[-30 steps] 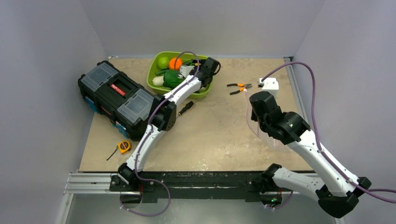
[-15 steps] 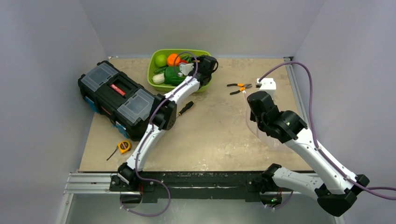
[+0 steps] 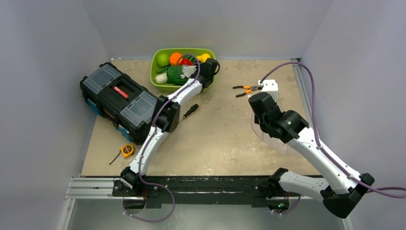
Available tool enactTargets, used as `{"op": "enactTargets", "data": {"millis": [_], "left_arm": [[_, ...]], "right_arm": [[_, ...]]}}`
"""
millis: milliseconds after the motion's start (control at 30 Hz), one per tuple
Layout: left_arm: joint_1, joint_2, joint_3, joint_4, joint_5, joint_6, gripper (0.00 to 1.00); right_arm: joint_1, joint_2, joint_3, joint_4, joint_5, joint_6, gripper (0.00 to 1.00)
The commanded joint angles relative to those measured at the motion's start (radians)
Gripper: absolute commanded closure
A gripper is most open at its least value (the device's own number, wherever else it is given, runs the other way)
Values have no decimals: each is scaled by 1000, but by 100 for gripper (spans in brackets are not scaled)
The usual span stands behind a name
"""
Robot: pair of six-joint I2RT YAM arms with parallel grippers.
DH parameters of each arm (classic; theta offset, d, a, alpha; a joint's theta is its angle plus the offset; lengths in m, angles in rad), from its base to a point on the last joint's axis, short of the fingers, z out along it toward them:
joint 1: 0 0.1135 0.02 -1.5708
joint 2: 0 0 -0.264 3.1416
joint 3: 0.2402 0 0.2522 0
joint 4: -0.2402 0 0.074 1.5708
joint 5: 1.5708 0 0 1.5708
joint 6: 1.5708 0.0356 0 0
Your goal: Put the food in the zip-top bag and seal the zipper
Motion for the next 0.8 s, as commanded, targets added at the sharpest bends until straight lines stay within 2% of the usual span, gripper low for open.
{"op": "enactTargets", "data": {"millis": [0, 67, 200, 300, 667, 767], "left_arm": [[19, -85, -166, -70, 116, 55, 63], [11, -195, -337, -50, 145, 74, 63], [-8, -336, -534, -59, 260, 142, 62], [-33, -443, -685, -35, 283, 159, 62], [-188, -654, -939, -116, 373, 163, 58], [-218, -695, -992, -85, 363, 199, 58]], "right_arm": [[-7, -3, 22, 7, 47, -2, 100], [-8, -7, 23, 9, 57, 8, 100], [-10, -23, 31, 10, 67, 25, 100], [-10, -44, 24, 14, 72, 35, 100], [-11, -163, -21, 2, 67, 77, 100], [-10, -188, -28, -6, 61, 86, 100]]}}
